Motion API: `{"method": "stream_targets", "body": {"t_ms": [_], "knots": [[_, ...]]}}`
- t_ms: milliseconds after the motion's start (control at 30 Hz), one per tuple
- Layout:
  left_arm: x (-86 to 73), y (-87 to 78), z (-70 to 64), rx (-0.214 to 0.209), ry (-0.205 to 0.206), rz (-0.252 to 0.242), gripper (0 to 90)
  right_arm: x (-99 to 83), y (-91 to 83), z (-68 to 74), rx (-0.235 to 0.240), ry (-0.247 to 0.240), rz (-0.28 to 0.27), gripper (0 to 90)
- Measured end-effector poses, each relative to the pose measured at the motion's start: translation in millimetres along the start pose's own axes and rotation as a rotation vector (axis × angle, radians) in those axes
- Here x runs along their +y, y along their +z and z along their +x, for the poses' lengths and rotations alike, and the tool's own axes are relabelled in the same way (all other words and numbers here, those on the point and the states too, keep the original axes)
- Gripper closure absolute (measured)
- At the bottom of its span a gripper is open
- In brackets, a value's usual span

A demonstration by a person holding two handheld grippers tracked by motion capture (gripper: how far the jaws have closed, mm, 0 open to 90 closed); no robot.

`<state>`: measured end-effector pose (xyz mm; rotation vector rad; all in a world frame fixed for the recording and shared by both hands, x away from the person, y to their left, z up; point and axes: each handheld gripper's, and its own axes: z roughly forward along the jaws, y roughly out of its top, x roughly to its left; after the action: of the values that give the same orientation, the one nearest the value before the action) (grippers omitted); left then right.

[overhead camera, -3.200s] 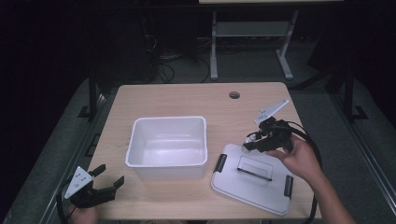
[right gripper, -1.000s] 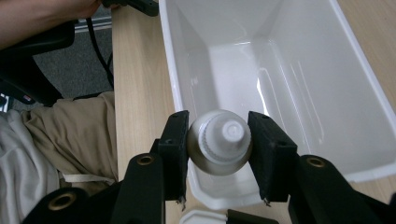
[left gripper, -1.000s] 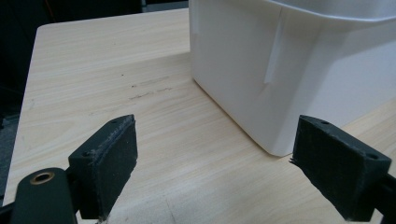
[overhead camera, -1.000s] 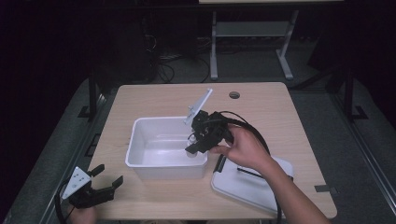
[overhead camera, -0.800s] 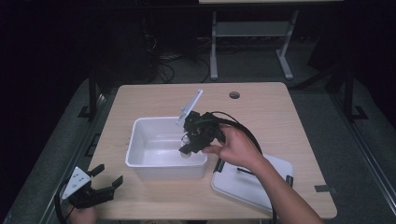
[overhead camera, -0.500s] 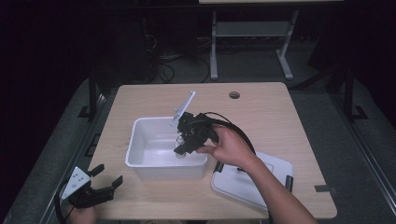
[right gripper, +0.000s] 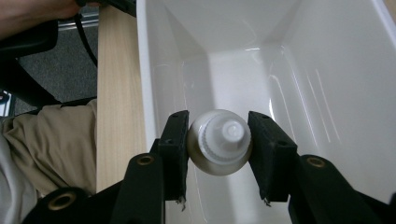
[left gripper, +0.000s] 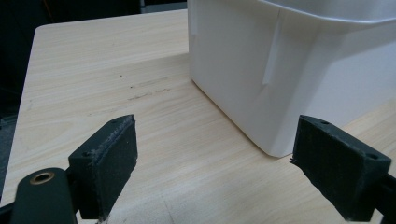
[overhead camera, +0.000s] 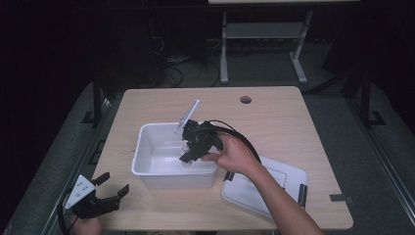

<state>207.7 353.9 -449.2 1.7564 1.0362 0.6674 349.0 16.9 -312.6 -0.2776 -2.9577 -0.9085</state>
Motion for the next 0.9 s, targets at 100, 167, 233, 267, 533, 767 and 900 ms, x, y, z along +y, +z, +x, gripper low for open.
{"method": "stream_targets", "body": {"t_ms": [100,167,233,267,533,767,900], "knots": [[0.0,0.3,-0.2,-0.001,-0.001,-0.001,13.0,-0.8,5.9,-2.3,0.003,-0.001,0.01,59.7],[0.1,0.5,-0.4,-0.001,0.002,-0.001,13.0,-1.5,11.1,-4.9,0.008,0.004,0.013,59.8],[0.1,0.6,-0.5,-0.002,0.003,-0.001,13.0,-1.9,12.5,-5.8,0.009,0.008,0.013,59.7],[0.1,0.6,-0.6,-0.001,0.003,-0.001,13.0,-2.9,16.2,-7.7,0.016,0.01,0.014,59.7],[0.2,0.7,-0.7,-0.001,0.003,0.0,13.0,-4.3,29.5,-10.2,0.032,0.016,0.036,59.7],[0.1,0.2,-0.4,0.0,0.003,0.0,13.0,-2.4,41.2,-9.4,0.045,0.012,0.071,59.6],[0.0,0.3,-0.1,-0.001,0.001,-0.001,13.0,-2.6,44.7,-8.9,0.048,0.015,0.079,59.5]]}}
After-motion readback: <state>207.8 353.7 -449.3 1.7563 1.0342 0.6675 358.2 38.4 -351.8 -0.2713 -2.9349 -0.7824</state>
